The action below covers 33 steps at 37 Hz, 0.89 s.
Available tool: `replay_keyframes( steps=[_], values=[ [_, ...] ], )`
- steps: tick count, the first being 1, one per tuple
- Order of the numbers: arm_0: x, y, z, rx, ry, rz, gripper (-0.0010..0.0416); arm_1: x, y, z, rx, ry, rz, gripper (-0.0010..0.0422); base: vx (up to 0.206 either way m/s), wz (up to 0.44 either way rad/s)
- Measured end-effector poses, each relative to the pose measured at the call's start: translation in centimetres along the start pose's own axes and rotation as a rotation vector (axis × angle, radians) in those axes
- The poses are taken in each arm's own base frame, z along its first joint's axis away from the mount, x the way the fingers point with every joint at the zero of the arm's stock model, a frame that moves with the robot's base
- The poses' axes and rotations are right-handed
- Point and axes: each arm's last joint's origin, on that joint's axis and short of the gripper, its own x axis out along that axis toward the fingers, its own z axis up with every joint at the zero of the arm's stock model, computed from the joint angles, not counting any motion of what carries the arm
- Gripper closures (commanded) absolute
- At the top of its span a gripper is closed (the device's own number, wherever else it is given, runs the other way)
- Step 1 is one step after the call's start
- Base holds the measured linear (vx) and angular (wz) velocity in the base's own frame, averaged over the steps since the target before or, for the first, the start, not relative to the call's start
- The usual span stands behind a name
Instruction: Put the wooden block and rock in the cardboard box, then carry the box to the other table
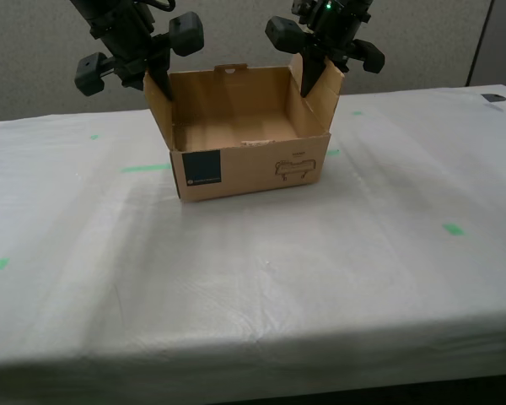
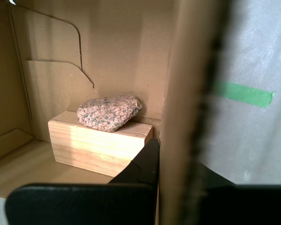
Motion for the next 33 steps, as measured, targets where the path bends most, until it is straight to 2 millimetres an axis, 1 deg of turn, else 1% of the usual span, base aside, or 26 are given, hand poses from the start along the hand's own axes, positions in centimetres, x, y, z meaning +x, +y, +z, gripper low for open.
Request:
replay_keyframes(
  steps=[3, 9, 12, 29, 33],
  values=[
    [0.00, 0.00, 0.00, 0.000, 0.000, 0.000, 0.0365, 0.00, 0.01, 0.02, 0.000, -0.001, -0.001, 0.0412, 0.000, 0.000],
    [0.00, 0.02, 0.00, 0.000, 0.000, 0.001, 0.0310, 0.00, 0.00, 0.01, -0.004, -0.001, -0.001, 0.0411, 0.000, 0.000],
    [0.00, 0.02, 0.00, 0.000, 0.000, 0.002, 0.0285, 0.00, 0.01, -0.02, -0.005, 0.004, -0.004, 0.0399, 0.000, 0.000],
    [-0.06, 0.19, -0.05, -0.001, 0.009, 0.019, 0.0131, -0.03, -0.05, -0.04, -0.020, 0.013, -0.016, 0.0245, 0.000, 0.000],
    [-0.22, 0.29, 0.08, -0.003, 0.003, 0.022, 0.0103, -0.03, -0.06, -0.01, -0.020, 0.010, -0.018, 0.0213, 0.000, 0.000]
  ],
)
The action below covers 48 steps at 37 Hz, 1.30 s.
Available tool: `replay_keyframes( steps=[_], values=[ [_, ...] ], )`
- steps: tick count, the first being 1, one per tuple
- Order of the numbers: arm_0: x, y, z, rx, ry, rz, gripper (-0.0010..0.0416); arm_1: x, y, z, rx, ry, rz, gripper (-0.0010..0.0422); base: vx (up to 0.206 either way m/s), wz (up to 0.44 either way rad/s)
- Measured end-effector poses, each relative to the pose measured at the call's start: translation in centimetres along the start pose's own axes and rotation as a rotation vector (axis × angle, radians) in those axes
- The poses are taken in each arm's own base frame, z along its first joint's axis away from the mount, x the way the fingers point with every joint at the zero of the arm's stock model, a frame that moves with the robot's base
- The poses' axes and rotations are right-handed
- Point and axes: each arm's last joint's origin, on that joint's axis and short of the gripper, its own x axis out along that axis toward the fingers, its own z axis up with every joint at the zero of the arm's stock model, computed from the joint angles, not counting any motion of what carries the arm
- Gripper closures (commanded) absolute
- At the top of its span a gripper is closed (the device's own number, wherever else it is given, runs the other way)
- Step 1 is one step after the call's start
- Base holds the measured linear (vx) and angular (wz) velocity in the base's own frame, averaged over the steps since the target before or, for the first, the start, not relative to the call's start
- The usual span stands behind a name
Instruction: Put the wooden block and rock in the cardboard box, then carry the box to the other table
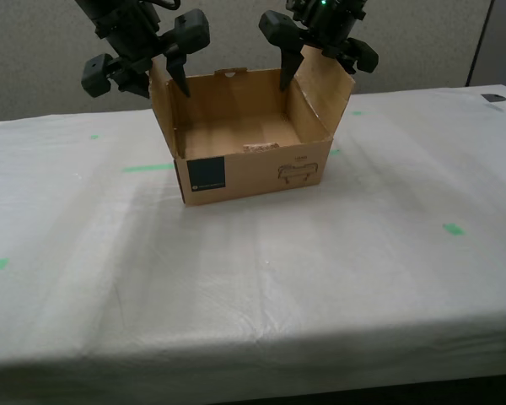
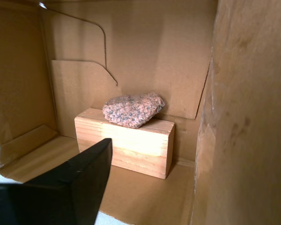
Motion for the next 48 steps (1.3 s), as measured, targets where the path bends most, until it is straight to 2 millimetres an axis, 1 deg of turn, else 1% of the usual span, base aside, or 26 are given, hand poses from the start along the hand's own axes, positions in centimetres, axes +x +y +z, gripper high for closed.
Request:
replay_keyframes(
  steps=[4, 8, 13, 18, 22, 27, 33, 40, 45, 48],
  values=[
    [-0.2, 0.1, 0.1, -0.001, -0.005, 0.001, 0.0085, 0.0, 0.0, 0.0, -0.001, 0.001, -0.002, 0.0189, 0.000, 0.000],
    [-0.5, 0.2, 0.3, -0.003, -0.011, 0.002, 0.0078, 0.0, 0.1, 0.0, -0.002, -0.009, 0.033, 0.0171, 0.000, 0.000],
    [-0.9, 0.3, 0.3, -0.006, -0.019, 0.003, 0.0075, 0.0, 0.3, -0.1, -0.006, -0.008, 0.067, 0.0159, 0.000, 0.000],
    [-1.2, 0.4, 0.4, -0.009, -0.030, -0.021, 0.0073, -0.1, 0.4, 0.0, -0.008, -0.010, 0.075, 0.0164, 0.000, 0.000],
    [-1.3, 0.4, 0.3, -0.009, -0.030, -0.030, 0.0080, -0.6, 0.3, 0.5, -0.008, -0.022, 0.085, 0.0172, 0.000, 0.000],
    [-1.6, 0.4, 0.3, -0.010, -0.026, -0.032, 0.0090, -1.8, -0.1, 1.6, 0.025, -0.033, 0.137, 0.0174, 0.000, 0.000],
    [-2.2, 0.6, 0.3, -0.021, -0.037, -0.035, 0.0089, -3.3, -0.9, 2.8, 0.051, -0.049, 0.154, 0.0174, 0.000, 0.000],
    [-4.6, 1.3, 0.3, -0.061, -0.095, -0.071, 0.0089, -4.6, -1.6, 3.7, 0.068, -0.070, 0.144, 0.0174, 0.000, 0.000],
    [-7.4, 1.9, 0.3, -0.098, -0.163, -0.112, 0.0089, -5.8, -1.9, 3.8, 0.082, -0.097, 0.133, 0.0174, 0.000, 0.000],
    [-9.3, 2.2, 0.1, -0.106, -0.205, -0.115, 0.0089, -6.9, -2.1, 3.9, 0.088, -0.121, 0.122, 0.0174, 0.000, 0.000]
  ],
)
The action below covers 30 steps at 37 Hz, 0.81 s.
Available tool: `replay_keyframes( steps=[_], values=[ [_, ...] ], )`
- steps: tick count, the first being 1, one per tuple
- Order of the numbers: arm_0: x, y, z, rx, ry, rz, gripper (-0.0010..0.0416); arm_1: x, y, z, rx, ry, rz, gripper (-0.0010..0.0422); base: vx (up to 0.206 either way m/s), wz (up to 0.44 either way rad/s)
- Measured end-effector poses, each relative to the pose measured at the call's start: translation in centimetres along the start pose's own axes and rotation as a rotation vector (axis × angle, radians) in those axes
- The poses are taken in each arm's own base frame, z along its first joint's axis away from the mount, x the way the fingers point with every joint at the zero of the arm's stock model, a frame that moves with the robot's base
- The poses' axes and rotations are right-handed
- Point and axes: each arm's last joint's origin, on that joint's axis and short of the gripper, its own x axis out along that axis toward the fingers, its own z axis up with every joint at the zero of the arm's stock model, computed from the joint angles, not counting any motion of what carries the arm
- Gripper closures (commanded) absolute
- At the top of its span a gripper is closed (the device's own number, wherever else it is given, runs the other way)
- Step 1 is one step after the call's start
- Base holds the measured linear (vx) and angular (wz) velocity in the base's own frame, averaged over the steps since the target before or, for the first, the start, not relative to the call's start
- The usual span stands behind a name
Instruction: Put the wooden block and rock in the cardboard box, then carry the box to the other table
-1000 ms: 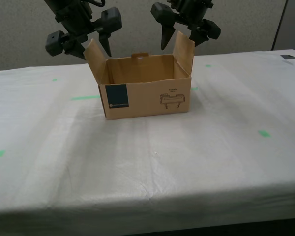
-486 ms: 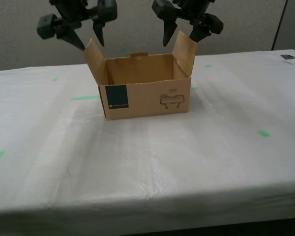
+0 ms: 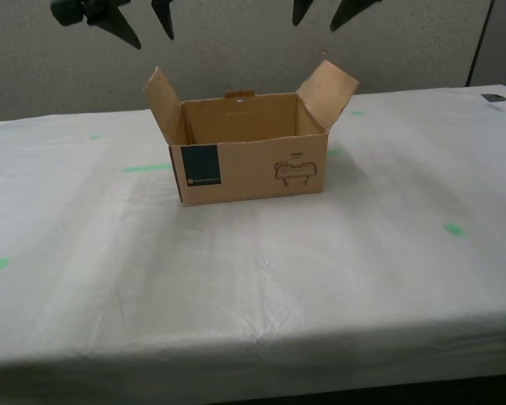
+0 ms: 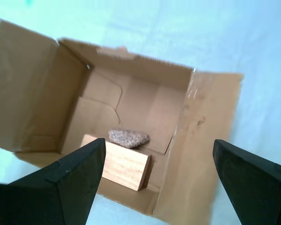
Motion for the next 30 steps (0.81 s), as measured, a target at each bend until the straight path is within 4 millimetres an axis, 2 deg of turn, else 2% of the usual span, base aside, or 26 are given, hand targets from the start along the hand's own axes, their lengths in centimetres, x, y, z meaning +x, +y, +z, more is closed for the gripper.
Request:
replay_keyframes(
  steps=[6, 14, 23, 30],
  values=[
    [-3.7, -0.2, 0.2, -0.003, -0.078, -0.010, 0.0091, -3.2, -0.1, 0.2, 0.010, -0.068, -0.017, 0.0174, 0.000, 0.000],
    [-9.2, -0.7, 0.3, 0.006, -0.210, -0.030, 0.0091, -8.8, 0.0, 0.0, 0.015, -0.195, -0.047, 0.0174, 0.000, 0.000],
    [-14.7, -0.9, -0.6, 0.002, -0.308, -0.050, 0.0093, -14.8, 0.7, -1.1, 0.027, -0.333, -0.003, 0.0174, 0.000, 0.000],
    [-18.2, -0.4, -1.5, -0.020, -0.389, -0.052, 0.0105, -18.1, 1.1, -2.1, 0.044, -0.402, -0.019, 0.0174, 0.000, 0.000]
  ],
)
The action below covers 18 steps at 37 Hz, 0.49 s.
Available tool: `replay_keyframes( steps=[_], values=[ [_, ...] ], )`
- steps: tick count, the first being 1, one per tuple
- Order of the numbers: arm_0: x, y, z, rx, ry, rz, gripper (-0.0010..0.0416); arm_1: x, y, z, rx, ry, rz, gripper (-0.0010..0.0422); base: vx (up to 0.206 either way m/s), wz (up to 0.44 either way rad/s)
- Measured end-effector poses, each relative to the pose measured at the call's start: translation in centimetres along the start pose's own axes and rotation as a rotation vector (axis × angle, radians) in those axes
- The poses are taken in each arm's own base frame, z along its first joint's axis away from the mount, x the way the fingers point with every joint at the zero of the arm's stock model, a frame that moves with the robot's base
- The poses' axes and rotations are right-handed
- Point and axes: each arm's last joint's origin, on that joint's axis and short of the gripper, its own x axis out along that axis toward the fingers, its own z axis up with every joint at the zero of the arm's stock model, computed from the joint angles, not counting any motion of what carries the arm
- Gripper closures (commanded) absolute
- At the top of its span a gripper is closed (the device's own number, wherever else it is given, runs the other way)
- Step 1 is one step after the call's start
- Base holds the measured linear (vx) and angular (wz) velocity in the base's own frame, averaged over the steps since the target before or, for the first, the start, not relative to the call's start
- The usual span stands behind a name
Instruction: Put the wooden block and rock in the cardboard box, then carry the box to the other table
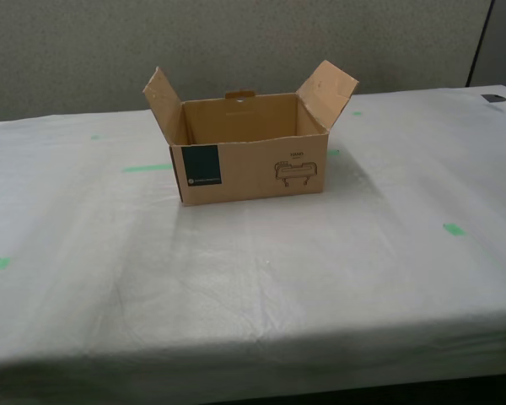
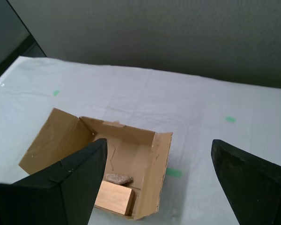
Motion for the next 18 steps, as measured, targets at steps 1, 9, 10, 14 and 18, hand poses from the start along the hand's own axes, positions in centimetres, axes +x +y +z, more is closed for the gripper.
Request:
replay_keyframes(
  steps=[1, 9, 10, 14, 18],
  values=[
    [-0.5, 0.1, 0.0, -0.002, -0.011, 0.001, 0.0106, -0.4, 0.0, 0.0, 0.003, -0.006, -0.002, 0.0174, 0.000, 0.000],
    [-3.4, 0.4, -2.0, -0.008, -0.026, 0.002, 0.0103, -2.8, 0.5, -0.4, 0.025, -0.020, 0.020, 0.0174, 0.000, 0.000],
    [-3.7, 0.4, -2.5, -0.007, -0.020, 0.001, 0.0100, -3.0, 0.5, -0.4, 0.027, -0.018, 0.020, 0.0174, 0.000, 0.000],
    [-4.5, 0.4, -4.3, -0.004, -0.006, 0.000, 0.0090, -3.8, 0.8, -0.8, 0.031, -0.005, 0.024, 0.0174, 0.000, 0.000],
    [-5.4, 0.4, -6.1, -0.002, 0.001, 0.000, 0.0092, -4.7, 1.0, -1.2, 0.035, 0.017, 0.030, 0.0174, 0.000, 0.000]
  ],
)
